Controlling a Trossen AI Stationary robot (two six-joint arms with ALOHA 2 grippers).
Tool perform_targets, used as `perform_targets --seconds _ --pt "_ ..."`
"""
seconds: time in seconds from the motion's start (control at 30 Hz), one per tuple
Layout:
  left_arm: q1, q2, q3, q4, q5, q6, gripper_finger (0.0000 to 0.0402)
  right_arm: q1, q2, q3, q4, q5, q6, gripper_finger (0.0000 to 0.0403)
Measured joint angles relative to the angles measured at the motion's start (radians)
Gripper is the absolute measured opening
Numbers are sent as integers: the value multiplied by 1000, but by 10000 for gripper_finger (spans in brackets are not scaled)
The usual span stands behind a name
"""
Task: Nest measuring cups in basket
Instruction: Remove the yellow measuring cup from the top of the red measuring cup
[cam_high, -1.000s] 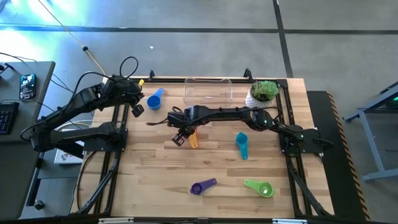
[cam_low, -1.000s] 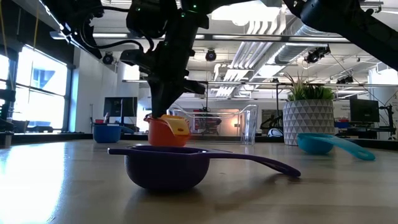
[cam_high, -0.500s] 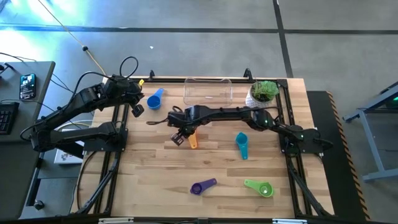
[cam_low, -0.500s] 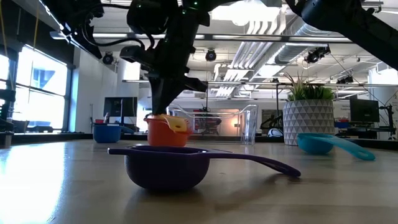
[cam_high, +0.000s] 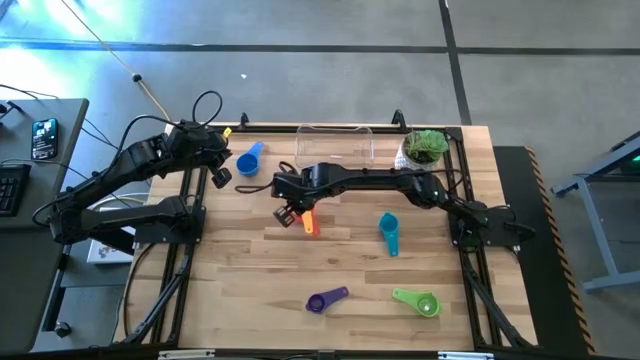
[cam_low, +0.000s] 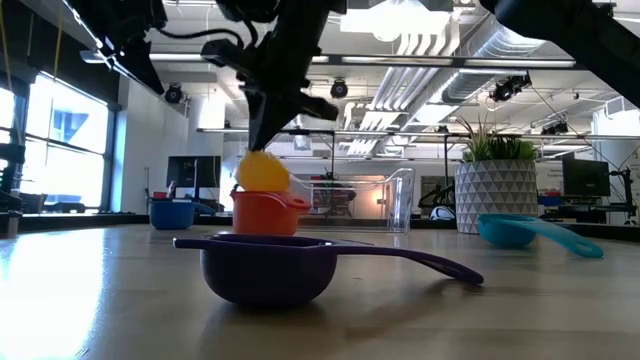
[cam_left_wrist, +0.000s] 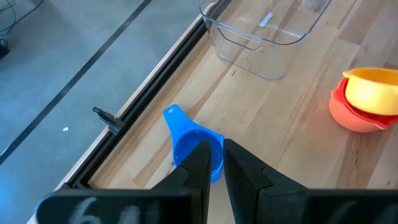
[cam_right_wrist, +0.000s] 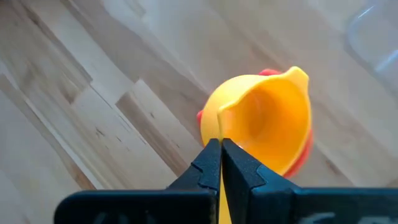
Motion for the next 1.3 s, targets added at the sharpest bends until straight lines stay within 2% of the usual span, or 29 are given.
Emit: perform_targets --seconds 0.27,0.67,1.0,1.3 --pt "0 0 0 3 0 0 35 1 -43 0 -35 51 3 1" --pt "0 0 0 4 0 0 35 32 -54 -5 -341 115 69 0" --pt "0 0 0 4 0 0 35 31 -54 -169 -358 128 105 0" --pt "0 0 0 5 0 -2 35 24 -54 -275 -345 94 103 0"
